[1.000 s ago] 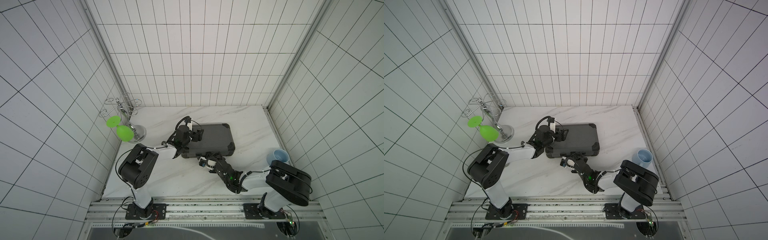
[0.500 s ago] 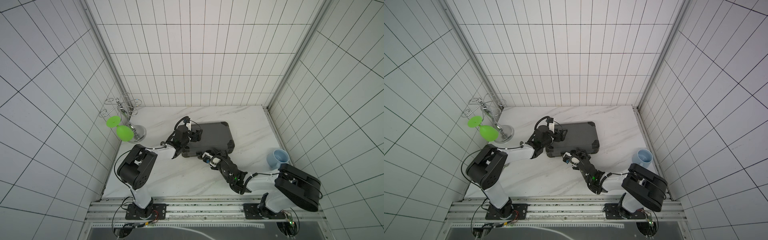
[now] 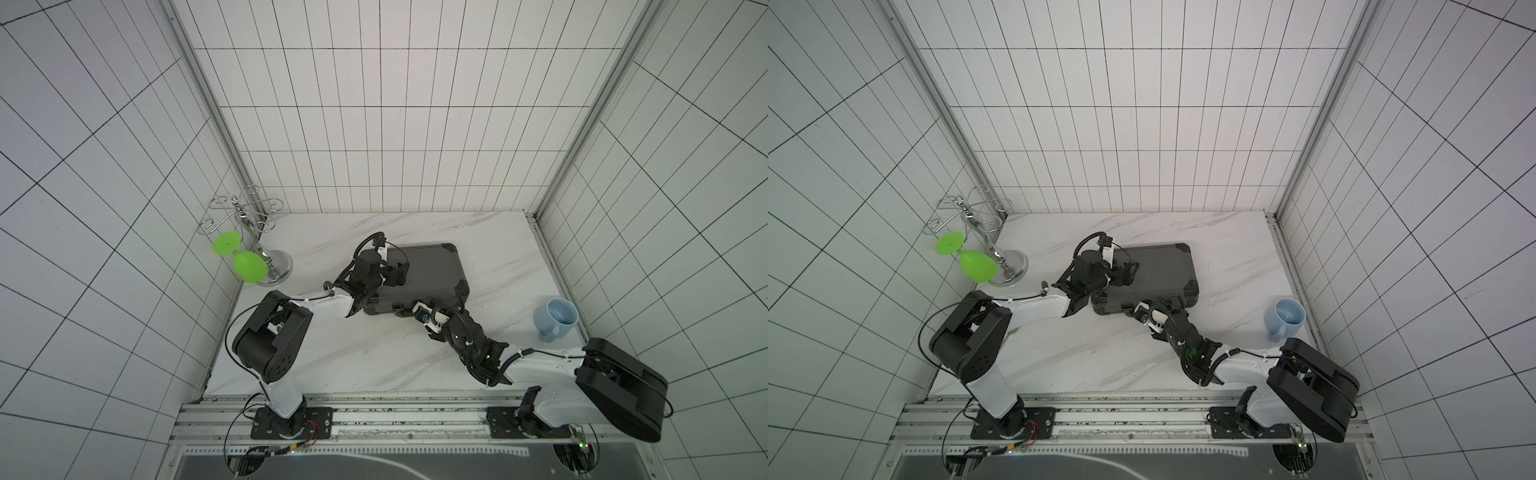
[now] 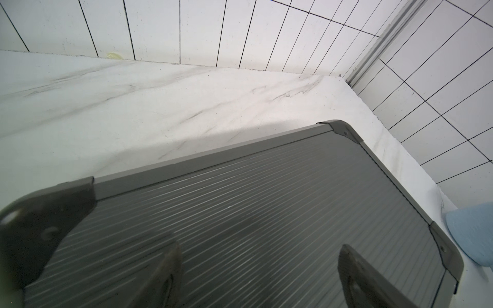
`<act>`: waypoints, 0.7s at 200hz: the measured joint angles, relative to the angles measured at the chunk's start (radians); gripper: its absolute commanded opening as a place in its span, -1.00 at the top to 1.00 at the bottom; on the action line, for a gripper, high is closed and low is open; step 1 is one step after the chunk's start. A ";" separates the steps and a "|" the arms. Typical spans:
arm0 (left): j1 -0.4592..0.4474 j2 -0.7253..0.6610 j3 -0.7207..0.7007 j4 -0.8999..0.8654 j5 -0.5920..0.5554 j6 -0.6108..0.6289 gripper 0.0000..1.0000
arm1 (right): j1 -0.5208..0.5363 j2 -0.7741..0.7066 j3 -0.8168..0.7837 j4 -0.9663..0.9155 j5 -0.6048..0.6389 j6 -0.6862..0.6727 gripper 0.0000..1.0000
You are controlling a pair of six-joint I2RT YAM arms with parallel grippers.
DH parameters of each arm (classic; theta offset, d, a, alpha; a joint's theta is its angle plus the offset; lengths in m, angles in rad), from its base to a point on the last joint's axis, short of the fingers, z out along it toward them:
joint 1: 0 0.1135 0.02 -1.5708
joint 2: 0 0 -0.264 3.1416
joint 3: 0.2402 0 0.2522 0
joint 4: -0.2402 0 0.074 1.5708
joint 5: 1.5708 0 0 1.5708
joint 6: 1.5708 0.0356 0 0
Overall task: Close the poker set cases
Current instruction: Fasten the fastener on the poker set case.
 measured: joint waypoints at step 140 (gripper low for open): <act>-0.014 0.082 0.037 0.092 0.008 0.017 -0.77 | -0.013 0.034 0.008 -0.183 -0.151 0.014 0.30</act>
